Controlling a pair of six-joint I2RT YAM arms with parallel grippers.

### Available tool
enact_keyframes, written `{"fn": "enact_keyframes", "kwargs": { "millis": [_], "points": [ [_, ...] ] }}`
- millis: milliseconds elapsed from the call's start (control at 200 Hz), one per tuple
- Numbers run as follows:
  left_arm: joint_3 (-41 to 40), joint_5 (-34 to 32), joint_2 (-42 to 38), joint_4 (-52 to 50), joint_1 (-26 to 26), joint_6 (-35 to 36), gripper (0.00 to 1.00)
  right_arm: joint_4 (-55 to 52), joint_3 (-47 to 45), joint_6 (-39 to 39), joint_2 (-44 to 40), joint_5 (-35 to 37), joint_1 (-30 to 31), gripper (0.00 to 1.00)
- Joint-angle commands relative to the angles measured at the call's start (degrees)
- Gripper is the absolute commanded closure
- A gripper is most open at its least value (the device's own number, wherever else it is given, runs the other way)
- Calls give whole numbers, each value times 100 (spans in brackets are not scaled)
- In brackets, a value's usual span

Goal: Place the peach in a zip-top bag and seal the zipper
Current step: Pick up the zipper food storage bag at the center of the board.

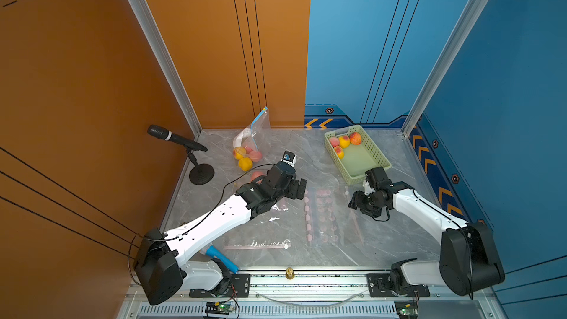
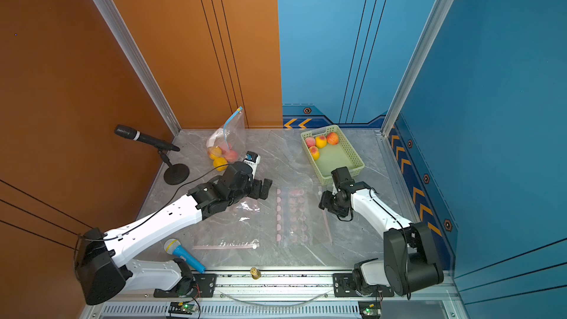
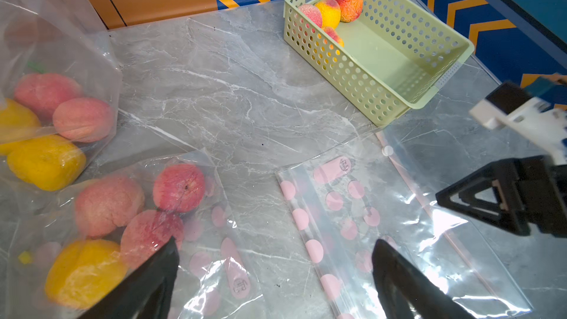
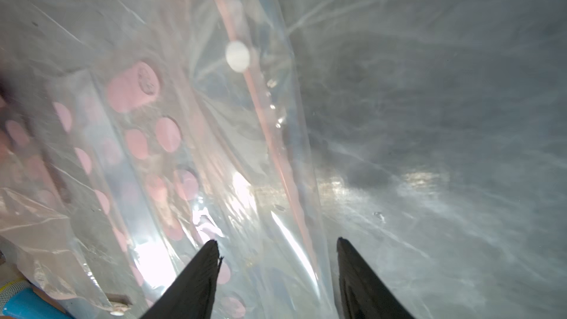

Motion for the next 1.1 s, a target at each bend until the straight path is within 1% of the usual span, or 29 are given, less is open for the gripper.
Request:
{"fn": "enact_keyframes", "kwargs": {
  "millis": [0,20,45,70,100,125,175,255,360,441,581,701,816,1096],
  "points": [
    [-75,-121,28,128,-79,-47,2,270,-218,-83,318,-378,-7,41],
    [-75,-127,9,139,-77,-36,2,316,-226,-79,374,-411,-1,45],
    [-75,-119,-15,167,-76,-19,2,370,-229,-60,427,-486,6,52],
    [-242,-115,-35,196,-82,3,2,431,-222,-29,452,-564,38,62],
    [-287,-87,-83,250,-91,81,2,507,-201,22,464,-665,78,79],
    [-317,-56,-123,307,-117,192,2,544,-160,71,448,-721,128,88],
    [-410,39,-228,497,-194,536,2,544,-10,178,382,-737,260,100],
    [-645,251,-471,1061,-455,1422,1,498,331,384,199,-732,512,100],
    [-1067,329,-830,1856,-1036,2704,1,453,807,740,-37,-612,795,100],
    [-1251,331,-943,2224,-1362,3272,2,374,1176,969,-113,-448,986,100],
    [-1354,173,-766,2429,-1744,3760,2,434,1617,1323,-130,-251,1217,100],
    [-1550,-432,-552,2693,-2123,4215,2,504,1841,1489,-94,-243,1309,100],
    [-1760,-682,-463,2870,-2132,4274,2,409,2091,1496,-64,-237,1406,100],
    [-2152,-677,-308,3323,-1972,4168,2,355,2336,1615,-171,-178,1546,100]
  ]
}}
